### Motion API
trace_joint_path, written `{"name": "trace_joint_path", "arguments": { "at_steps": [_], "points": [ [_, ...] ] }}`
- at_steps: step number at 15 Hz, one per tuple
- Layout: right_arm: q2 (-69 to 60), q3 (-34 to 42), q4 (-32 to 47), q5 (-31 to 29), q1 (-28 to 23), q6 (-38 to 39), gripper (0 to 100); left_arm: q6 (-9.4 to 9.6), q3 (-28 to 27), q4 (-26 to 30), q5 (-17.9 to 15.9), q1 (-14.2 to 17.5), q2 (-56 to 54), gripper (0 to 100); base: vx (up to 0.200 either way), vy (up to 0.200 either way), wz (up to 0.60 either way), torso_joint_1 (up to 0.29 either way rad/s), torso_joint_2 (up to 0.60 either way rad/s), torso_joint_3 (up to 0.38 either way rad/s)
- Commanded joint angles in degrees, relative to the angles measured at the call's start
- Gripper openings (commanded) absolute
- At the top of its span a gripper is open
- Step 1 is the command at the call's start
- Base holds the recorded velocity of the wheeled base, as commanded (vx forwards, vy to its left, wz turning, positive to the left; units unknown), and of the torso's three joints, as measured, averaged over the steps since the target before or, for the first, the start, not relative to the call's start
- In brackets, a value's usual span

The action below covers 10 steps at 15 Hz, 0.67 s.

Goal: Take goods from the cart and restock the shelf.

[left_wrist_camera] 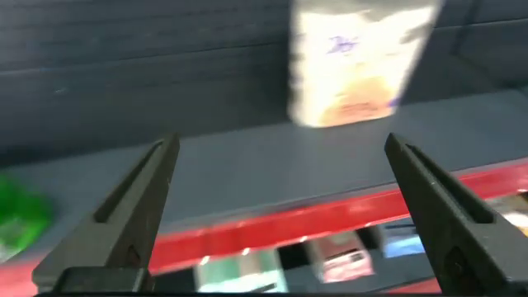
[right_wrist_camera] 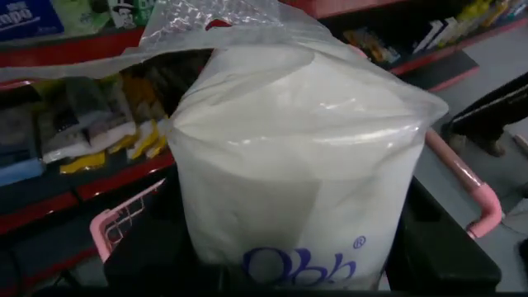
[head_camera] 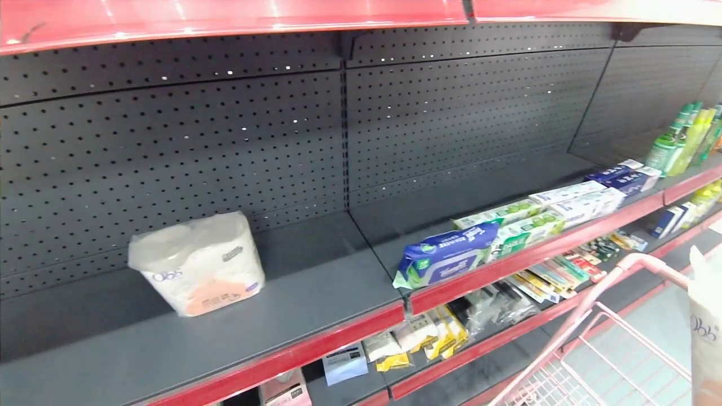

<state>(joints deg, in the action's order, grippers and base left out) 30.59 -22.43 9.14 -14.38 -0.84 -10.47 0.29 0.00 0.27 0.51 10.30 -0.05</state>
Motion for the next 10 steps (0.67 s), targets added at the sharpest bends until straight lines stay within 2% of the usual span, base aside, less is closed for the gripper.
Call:
{"name": "trace_joint_path", "arguments": {
  "at_steps": [1,5,8,10],
  "points": [
    [-0.26,-0.07,0.0,-0.03,0.05,0.01,0,0.06,0.0,0.0,0.02,0.07,0.05,100,0.0,0.0,0.6,0.002,0.0,-0.007],
    [-0.35,-0.16,-0.27,-0.12,-0.04,-0.16,0,0.06,0.0,0.0,0.02,0.07,0.05,100,0.0,0.0,0.6,0.005,0.0,0.0],
    [-4.48,-0.07,0.17,-0.56,-0.3,-1.31,0,0.06,0.0,0.0,-0.07,0.07,0.05,100,0.0,0.0,0.0,0.0,0.0,0.0],
    [-11.69,-0.07,1.32,0.06,0.23,-2.1,0,0.06,0.0,0.0,-0.07,0.07,0.05,100,0.0,0.0,0.0,0.0,0.0,0.0]
  ]
}}
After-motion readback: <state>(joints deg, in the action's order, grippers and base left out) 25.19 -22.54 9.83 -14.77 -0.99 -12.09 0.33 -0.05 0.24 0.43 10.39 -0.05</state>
